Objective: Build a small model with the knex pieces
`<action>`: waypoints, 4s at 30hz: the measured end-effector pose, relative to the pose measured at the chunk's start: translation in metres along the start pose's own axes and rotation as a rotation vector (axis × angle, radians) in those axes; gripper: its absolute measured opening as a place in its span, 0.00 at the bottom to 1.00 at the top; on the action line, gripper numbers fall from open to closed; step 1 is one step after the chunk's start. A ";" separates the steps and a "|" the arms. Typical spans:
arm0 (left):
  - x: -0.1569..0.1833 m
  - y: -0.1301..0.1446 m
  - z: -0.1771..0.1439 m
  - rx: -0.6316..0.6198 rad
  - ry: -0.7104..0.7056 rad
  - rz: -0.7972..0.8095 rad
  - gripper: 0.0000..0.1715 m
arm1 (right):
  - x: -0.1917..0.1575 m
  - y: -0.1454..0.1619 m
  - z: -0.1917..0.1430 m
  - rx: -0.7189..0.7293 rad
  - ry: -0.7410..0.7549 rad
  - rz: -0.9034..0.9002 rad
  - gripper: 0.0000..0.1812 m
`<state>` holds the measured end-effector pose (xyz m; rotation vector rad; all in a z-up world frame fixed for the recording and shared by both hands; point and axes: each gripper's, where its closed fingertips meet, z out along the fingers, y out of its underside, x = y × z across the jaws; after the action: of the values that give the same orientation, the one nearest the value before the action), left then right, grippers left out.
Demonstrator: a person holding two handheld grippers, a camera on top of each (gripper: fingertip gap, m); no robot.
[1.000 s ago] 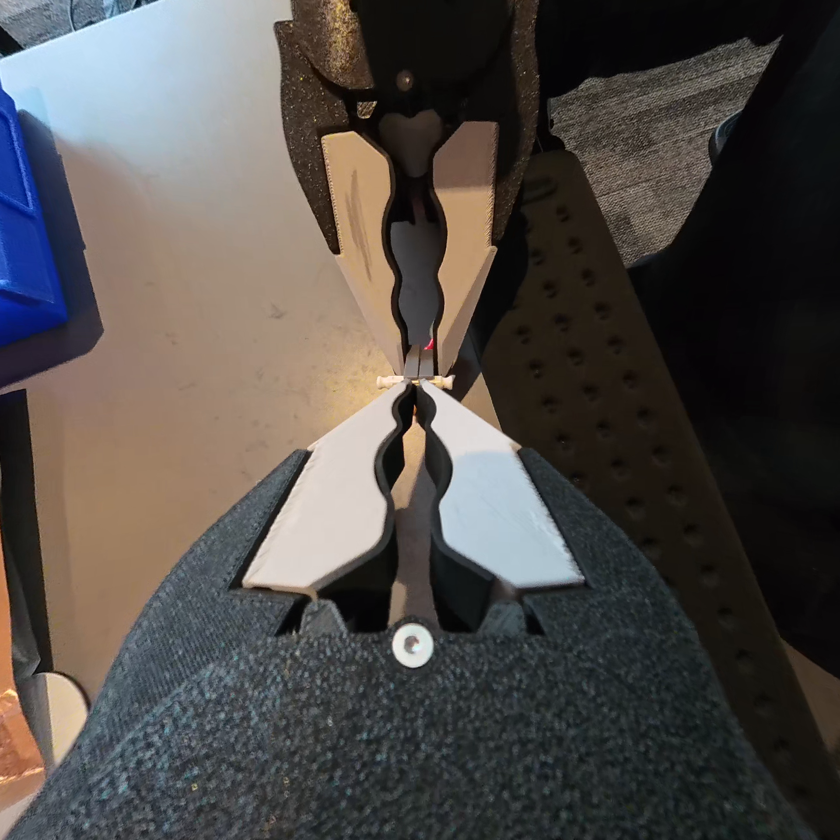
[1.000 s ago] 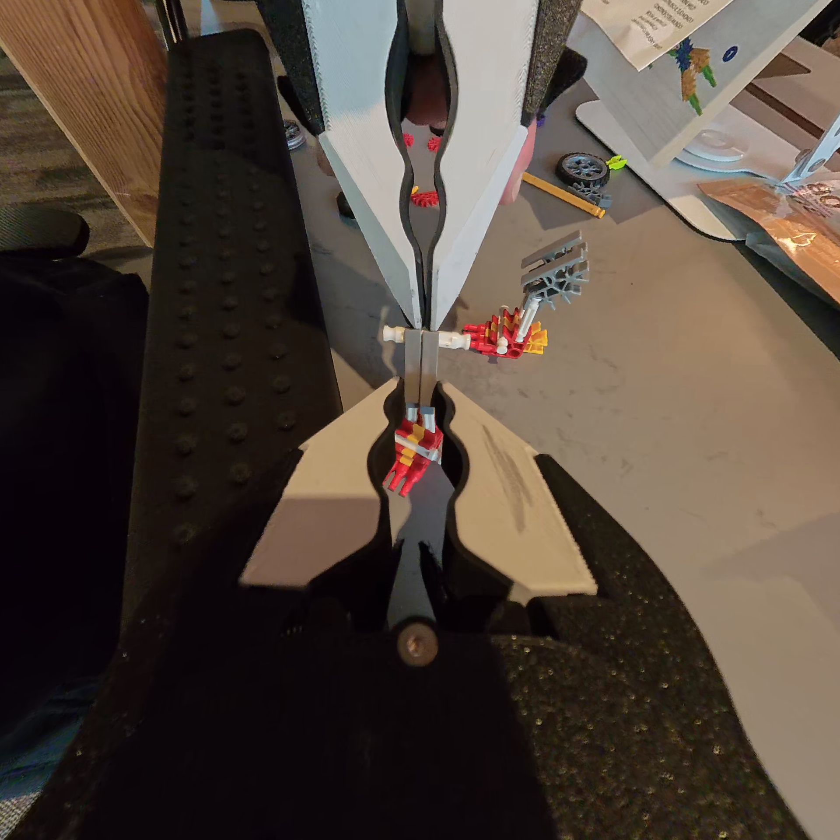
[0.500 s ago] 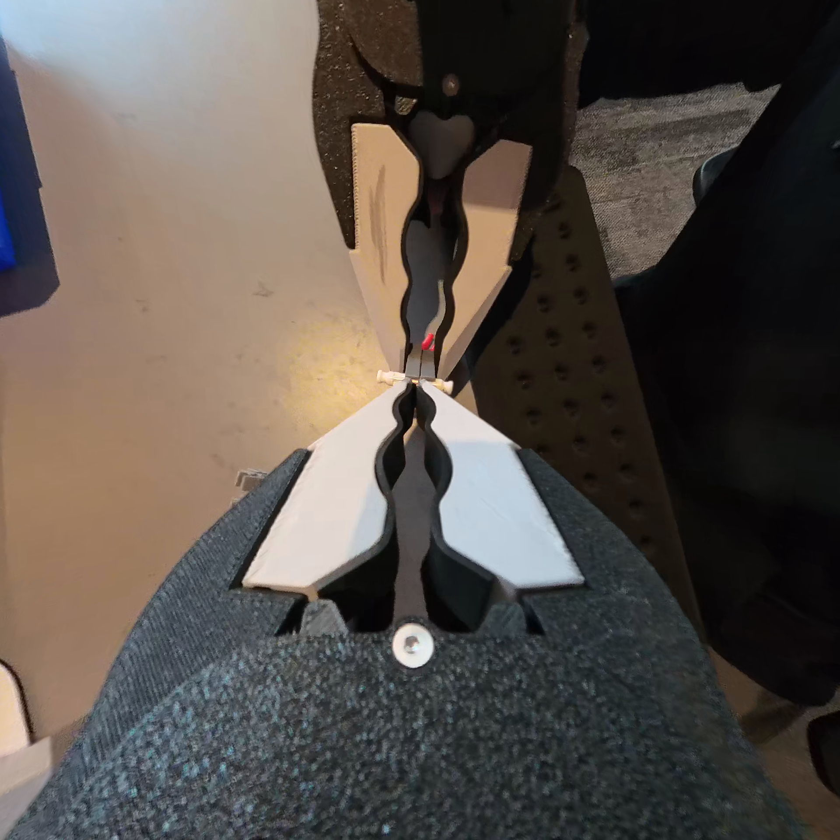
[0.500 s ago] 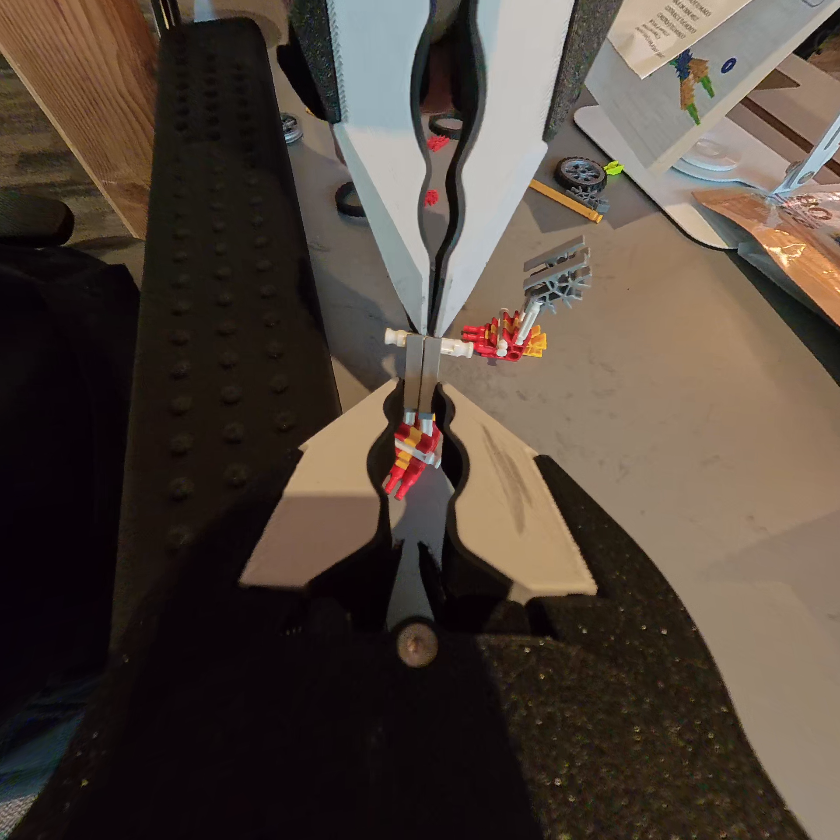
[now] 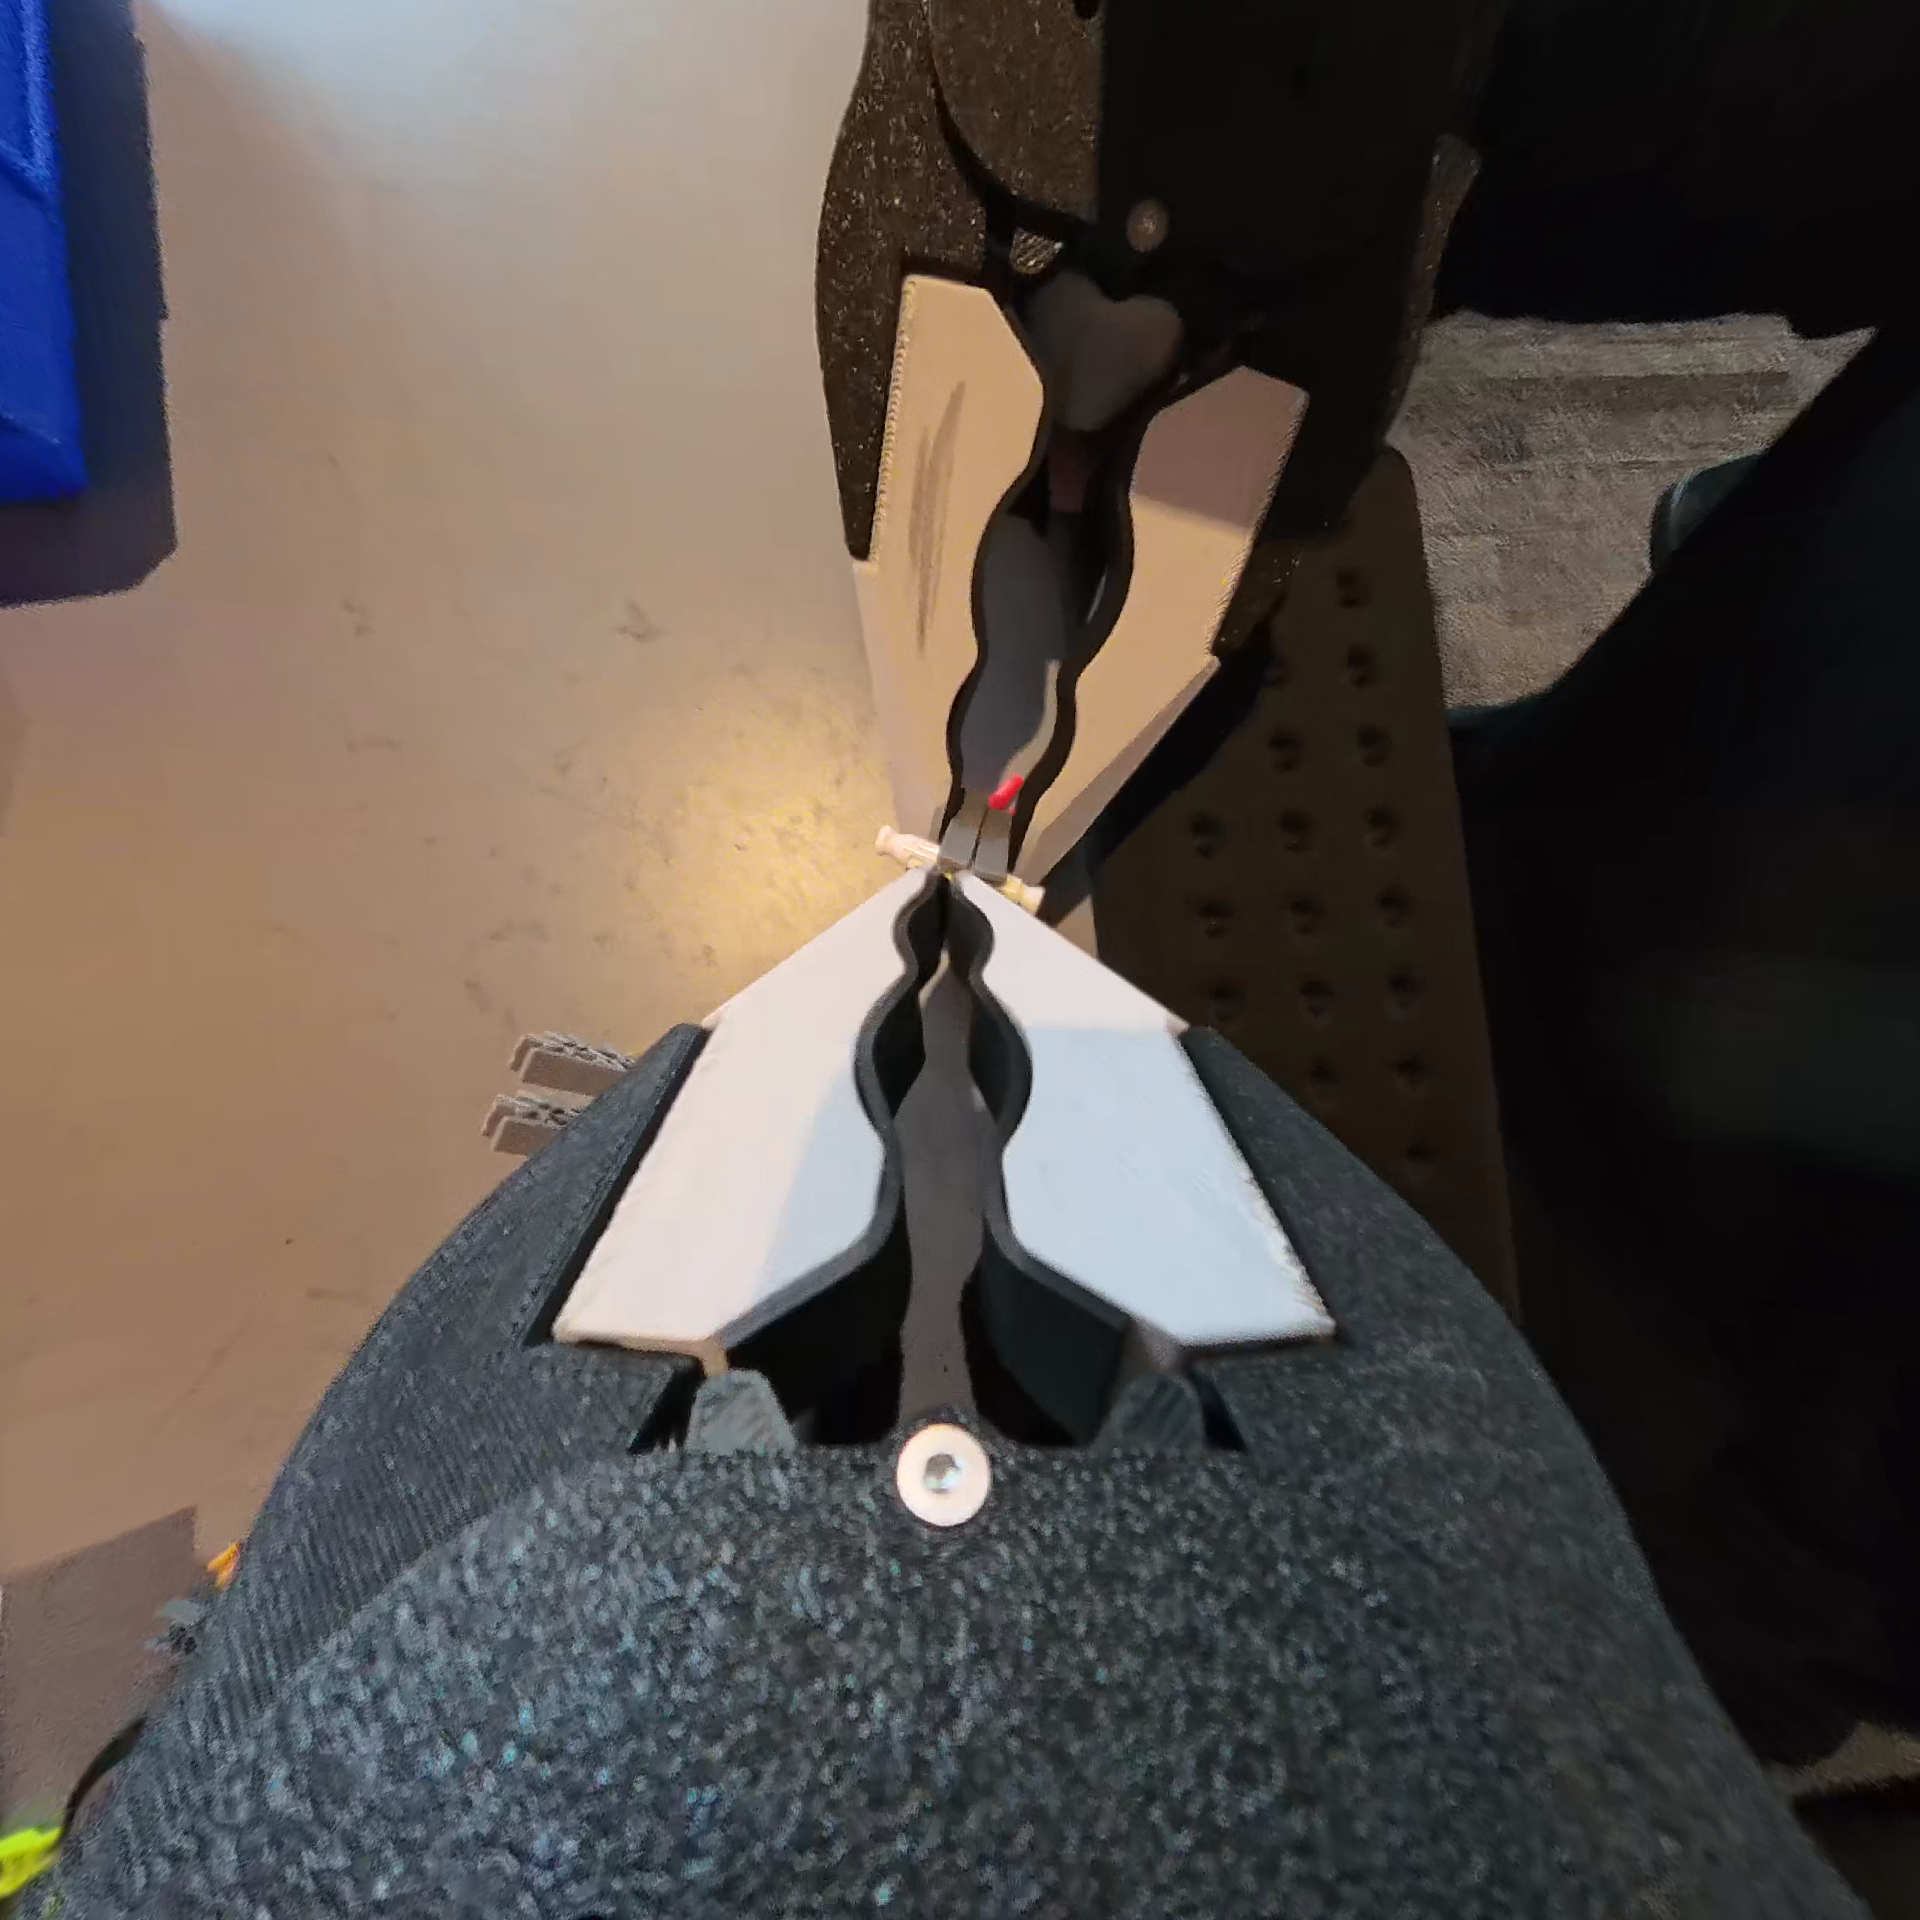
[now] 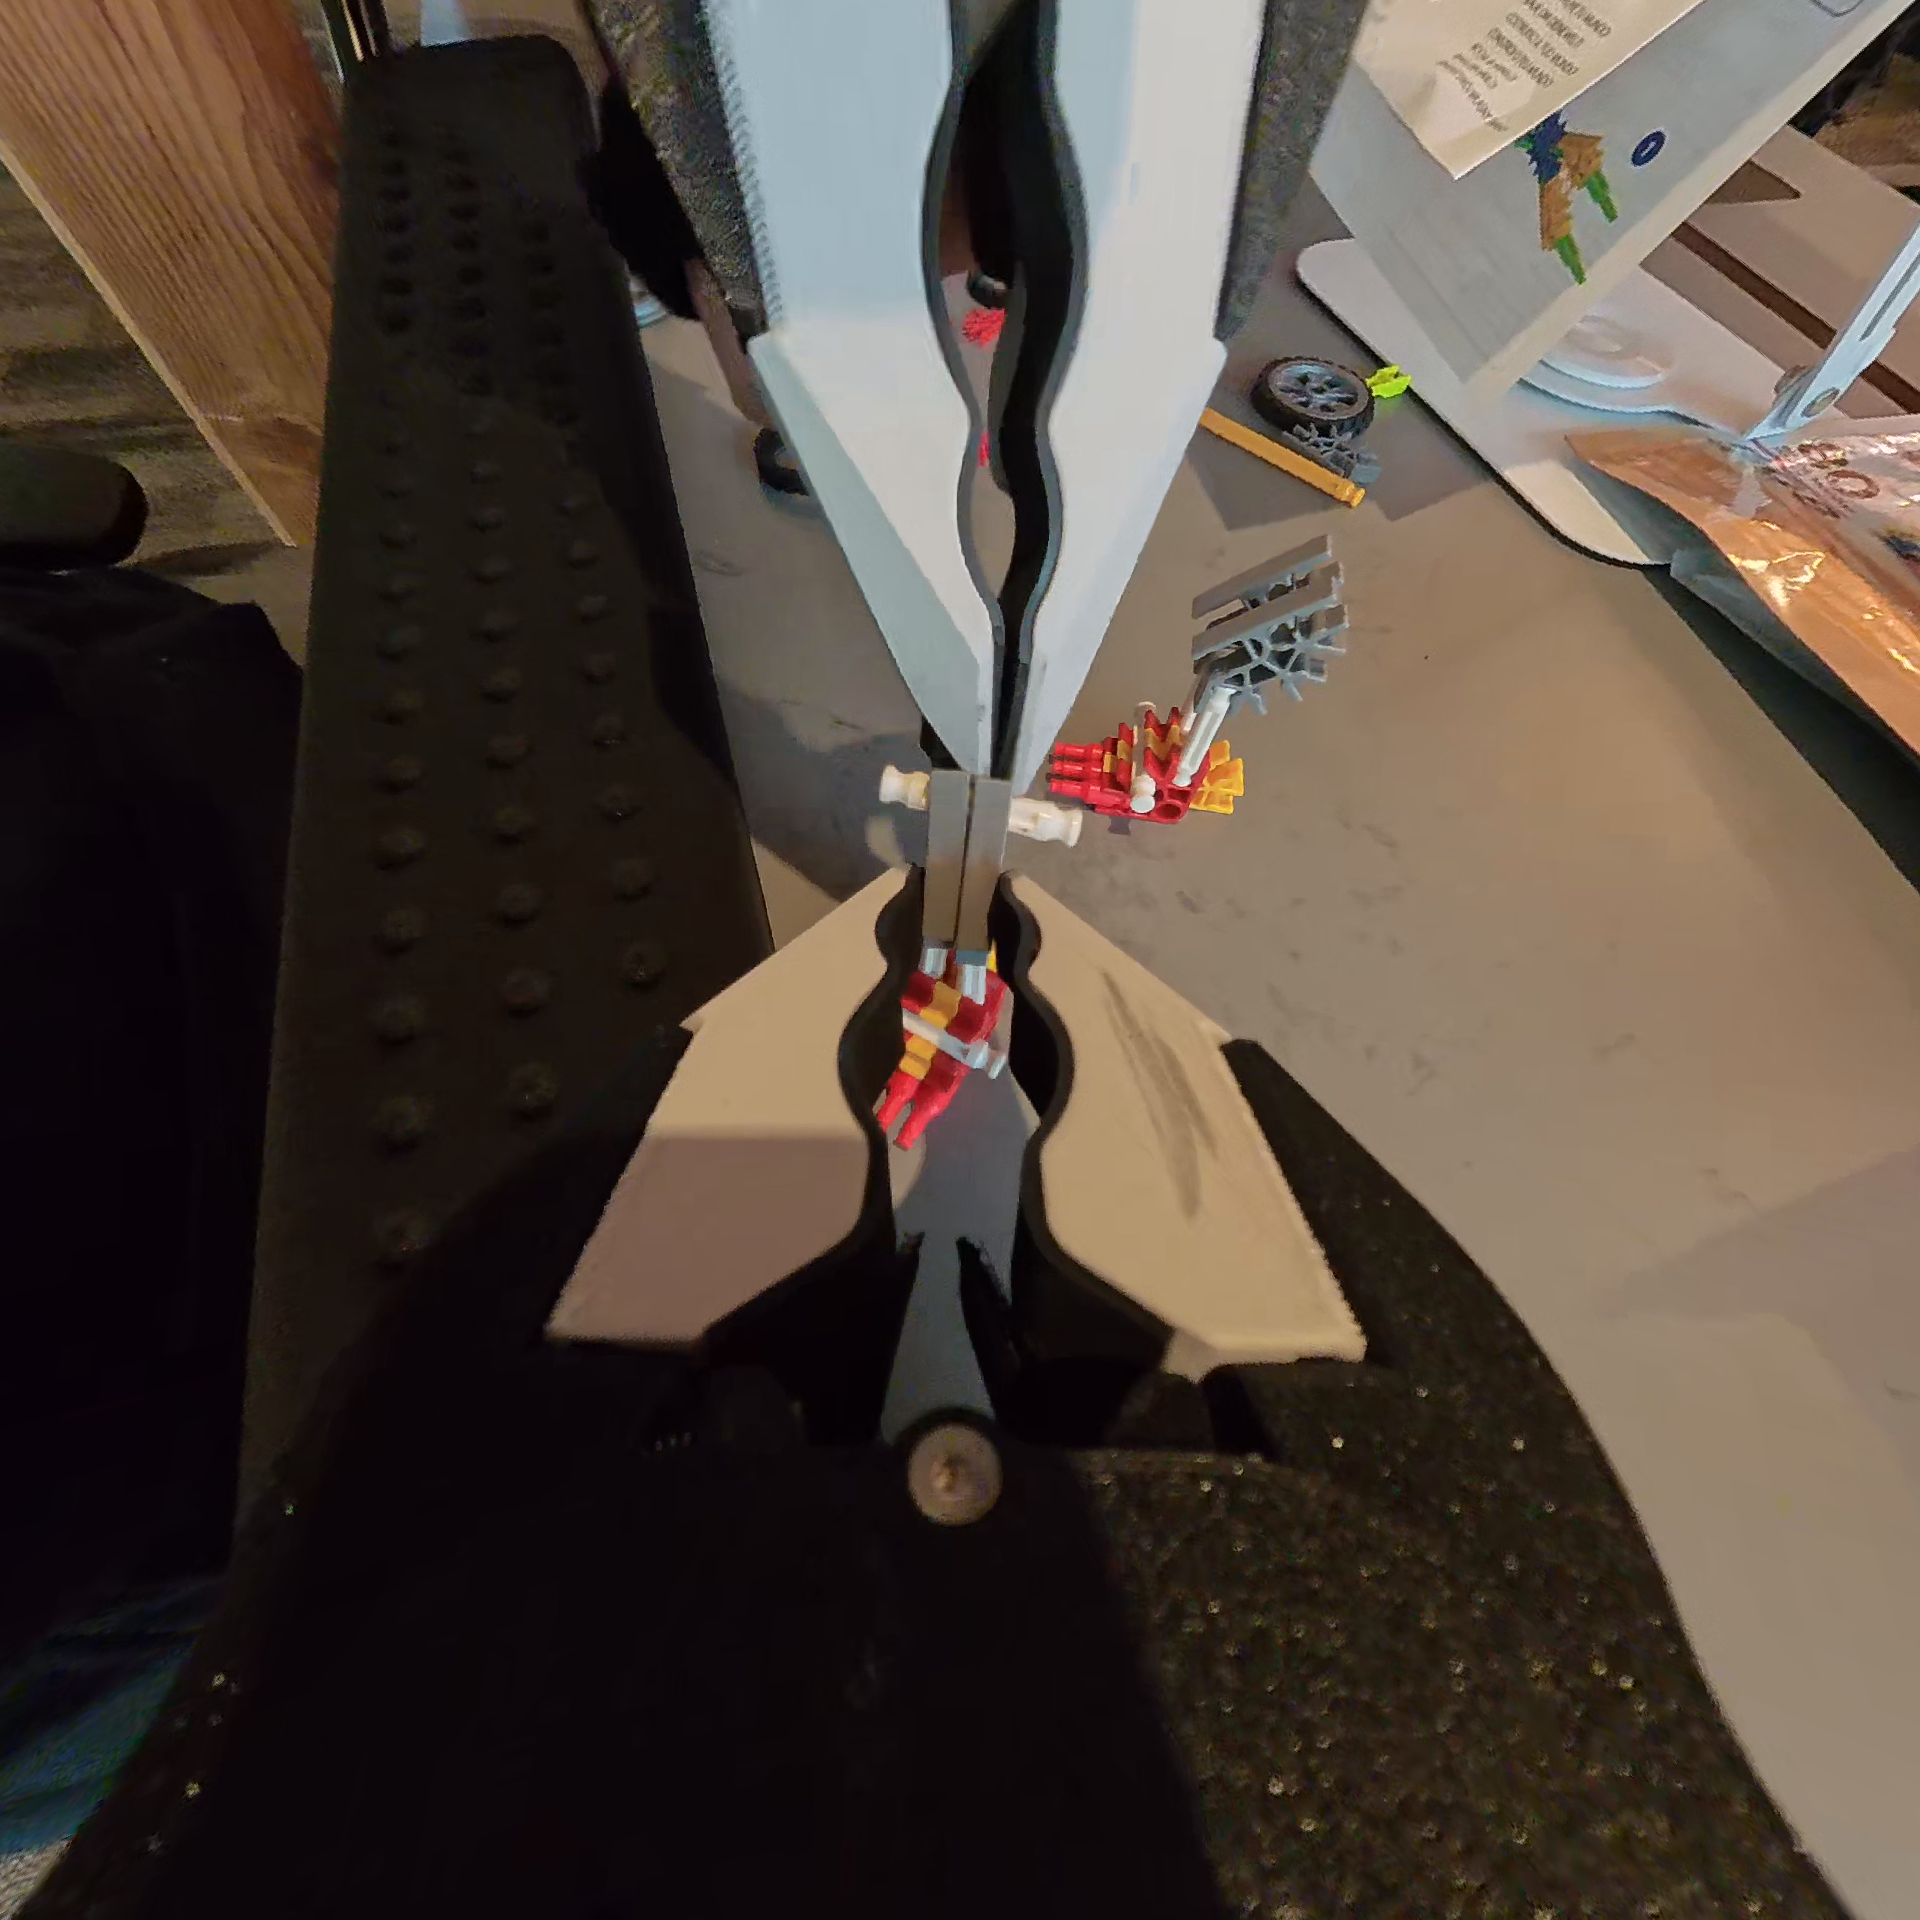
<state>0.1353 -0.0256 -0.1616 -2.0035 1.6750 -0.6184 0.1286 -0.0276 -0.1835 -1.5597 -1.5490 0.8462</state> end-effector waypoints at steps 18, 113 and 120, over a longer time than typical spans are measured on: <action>0.006 0.004 -0.007 0.050 -0.058 0.005 0.00 | -0.003 0.000 0.002 0.014 -0.023 0.010 0.07; -0.002 -0.049 -0.032 0.556 -0.034 -0.172 0.14 | 0.017 -0.063 -0.049 0.478 -0.289 0.465 0.07; -0.001 -0.051 -0.038 0.672 0.047 -0.250 0.14 | 0.016 -0.068 -0.049 0.501 -0.343 0.513 0.07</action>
<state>0.1517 -0.0186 -0.1008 -1.6999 1.0364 -1.1441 0.1386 -0.0173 -0.0995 -1.4911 -1.0267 1.7161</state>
